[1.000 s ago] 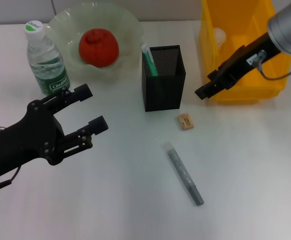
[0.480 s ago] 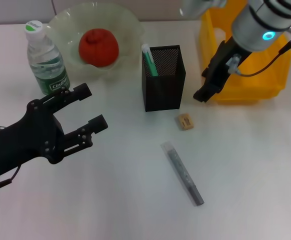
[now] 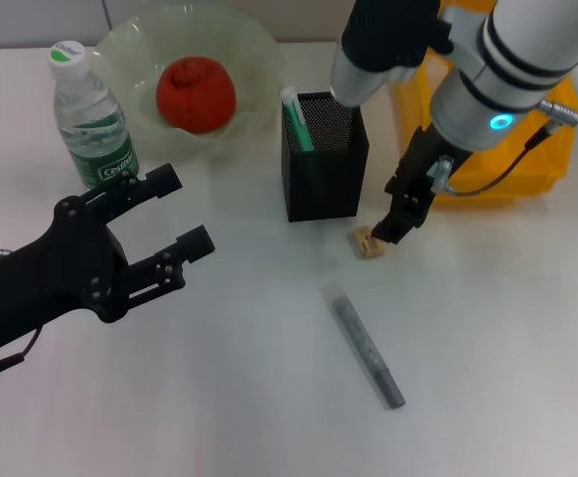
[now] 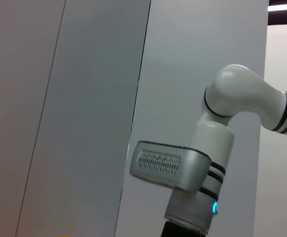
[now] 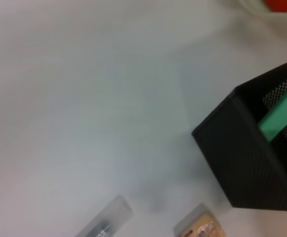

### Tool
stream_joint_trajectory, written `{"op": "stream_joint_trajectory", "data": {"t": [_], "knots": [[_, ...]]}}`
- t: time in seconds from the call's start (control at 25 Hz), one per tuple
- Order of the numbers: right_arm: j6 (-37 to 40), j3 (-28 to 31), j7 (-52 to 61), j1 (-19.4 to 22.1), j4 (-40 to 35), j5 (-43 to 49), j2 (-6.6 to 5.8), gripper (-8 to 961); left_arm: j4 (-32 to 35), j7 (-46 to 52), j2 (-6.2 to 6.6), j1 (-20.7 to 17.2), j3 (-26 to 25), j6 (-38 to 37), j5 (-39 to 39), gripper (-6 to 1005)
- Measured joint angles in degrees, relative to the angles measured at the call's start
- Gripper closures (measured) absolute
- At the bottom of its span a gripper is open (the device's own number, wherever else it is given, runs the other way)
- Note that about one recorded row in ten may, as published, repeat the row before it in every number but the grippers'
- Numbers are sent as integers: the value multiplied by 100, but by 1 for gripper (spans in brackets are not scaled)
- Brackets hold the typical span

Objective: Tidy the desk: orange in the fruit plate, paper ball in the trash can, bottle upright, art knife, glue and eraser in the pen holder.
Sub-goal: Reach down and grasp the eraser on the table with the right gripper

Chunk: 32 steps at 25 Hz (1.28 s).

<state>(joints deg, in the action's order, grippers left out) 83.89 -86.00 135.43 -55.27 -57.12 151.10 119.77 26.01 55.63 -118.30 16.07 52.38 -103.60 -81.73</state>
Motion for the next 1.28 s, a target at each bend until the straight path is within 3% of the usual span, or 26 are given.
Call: {"op": "stream_joint_trajectory", "data": {"t": [0.96,1.28], "knots": [[-918,-551,9,70,696,-428,12,356,1,1,-4,8,132,117,-47,231],[-1054,-552,-19,72,807,-433,12,357,17,81,4,365,273,-168,-1187,231]]}}
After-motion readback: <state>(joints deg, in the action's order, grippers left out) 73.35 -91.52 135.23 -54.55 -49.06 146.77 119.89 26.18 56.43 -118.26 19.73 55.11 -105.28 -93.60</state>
